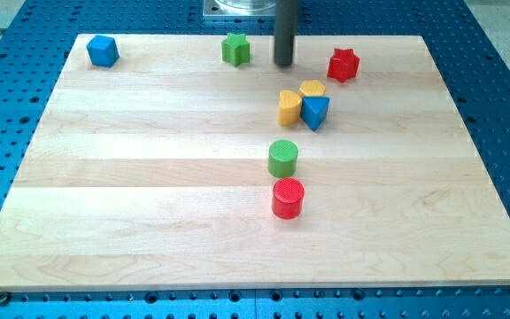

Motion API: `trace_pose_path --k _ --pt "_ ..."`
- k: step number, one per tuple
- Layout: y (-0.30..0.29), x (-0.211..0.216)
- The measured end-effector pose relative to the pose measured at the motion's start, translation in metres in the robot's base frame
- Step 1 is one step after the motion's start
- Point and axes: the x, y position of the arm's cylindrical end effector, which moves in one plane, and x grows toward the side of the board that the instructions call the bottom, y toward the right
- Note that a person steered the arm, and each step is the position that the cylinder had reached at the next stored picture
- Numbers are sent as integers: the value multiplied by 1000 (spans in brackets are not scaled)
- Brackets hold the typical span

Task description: Slightly push the heart to the right

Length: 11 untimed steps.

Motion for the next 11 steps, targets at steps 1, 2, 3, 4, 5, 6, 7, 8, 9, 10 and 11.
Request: trace_pose_path --k 1,2,3,4,5,6,7,8,9,10,11 --pt "77 -14" --pt "78 36" --pt "-37 74" --pt "-124 91" --pt "-179 126" --pt "-246 197" --pt "-173 209" --pt "-125 208" --pt "-125 208" --pt "-125 208" --pt "-125 230"
